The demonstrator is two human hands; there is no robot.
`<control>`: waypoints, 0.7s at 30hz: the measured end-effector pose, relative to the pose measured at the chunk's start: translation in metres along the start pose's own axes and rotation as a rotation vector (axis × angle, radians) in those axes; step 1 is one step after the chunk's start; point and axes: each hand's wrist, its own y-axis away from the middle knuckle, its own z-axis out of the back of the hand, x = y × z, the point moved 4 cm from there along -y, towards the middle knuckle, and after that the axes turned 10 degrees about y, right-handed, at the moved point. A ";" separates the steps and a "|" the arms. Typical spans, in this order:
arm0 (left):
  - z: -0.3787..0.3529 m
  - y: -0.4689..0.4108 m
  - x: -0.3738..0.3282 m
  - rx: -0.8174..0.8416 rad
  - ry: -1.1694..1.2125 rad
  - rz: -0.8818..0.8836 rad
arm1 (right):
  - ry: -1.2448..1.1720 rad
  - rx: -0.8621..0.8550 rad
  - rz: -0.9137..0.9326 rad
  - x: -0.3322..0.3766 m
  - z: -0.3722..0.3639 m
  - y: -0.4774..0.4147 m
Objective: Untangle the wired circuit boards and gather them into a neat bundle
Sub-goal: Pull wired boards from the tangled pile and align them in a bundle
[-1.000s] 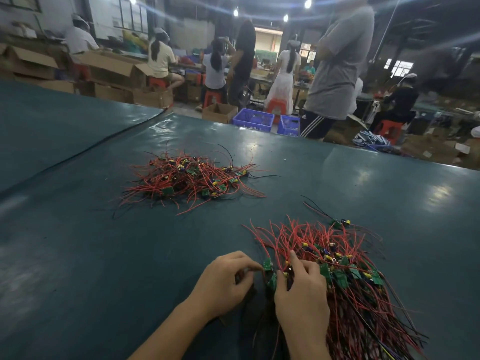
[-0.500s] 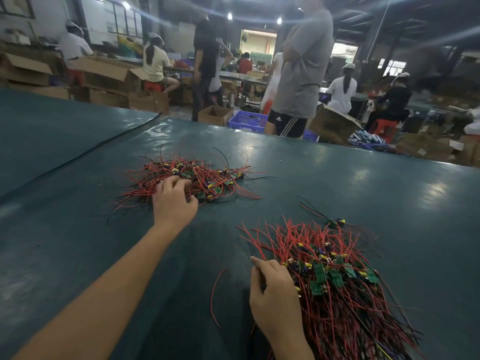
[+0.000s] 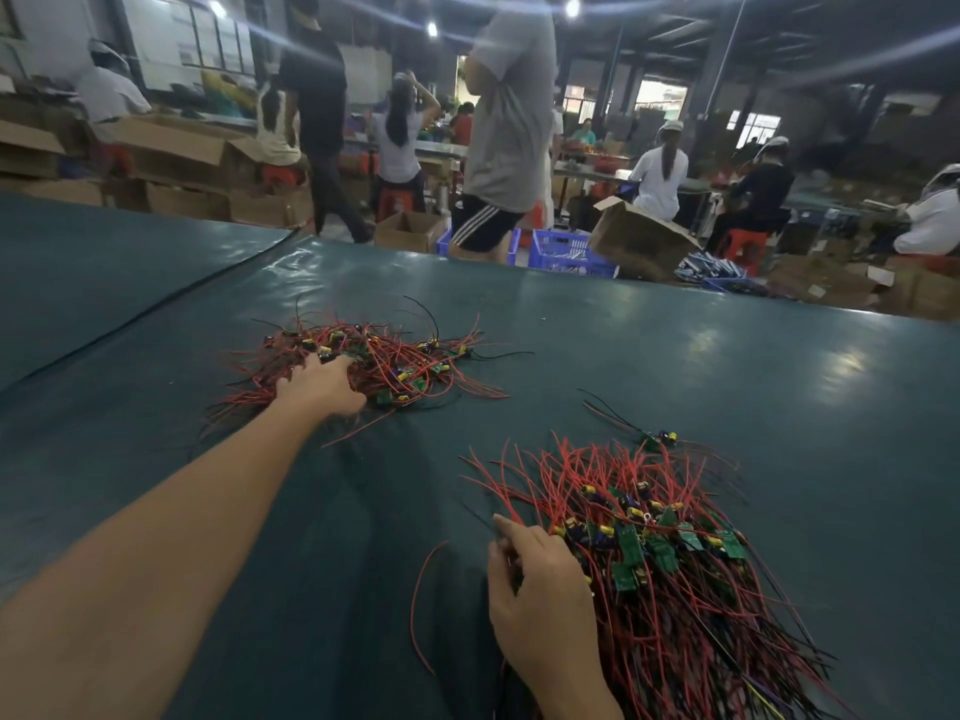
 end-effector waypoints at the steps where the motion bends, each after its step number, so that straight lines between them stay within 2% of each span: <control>1: 0.001 0.000 0.002 -0.003 -0.005 0.009 | 0.000 0.002 -0.004 0.000 0.000 0.000; 8: -0.006 0.002 0.021 -0.077 -0.083 -0.010 | -0.015 0.009 -0.019 -0.001 0.000 0.000; 12: -0.010 0.013 0.030 -0.176 0.000 -0.053 | -0.025 0.011 -0.013 -0.001 0.001 0.000; 16: -0.008 0.016 0.035 -0.188 0.154 -0.035 | -0.028 0.016 -0.007 -0.001 0.001 0.000; 21: 0.000 0.019 0.031 -0.234 0.212 -0.014 | -0.046 -0.003 -0.026 -0.003 0.001 0.000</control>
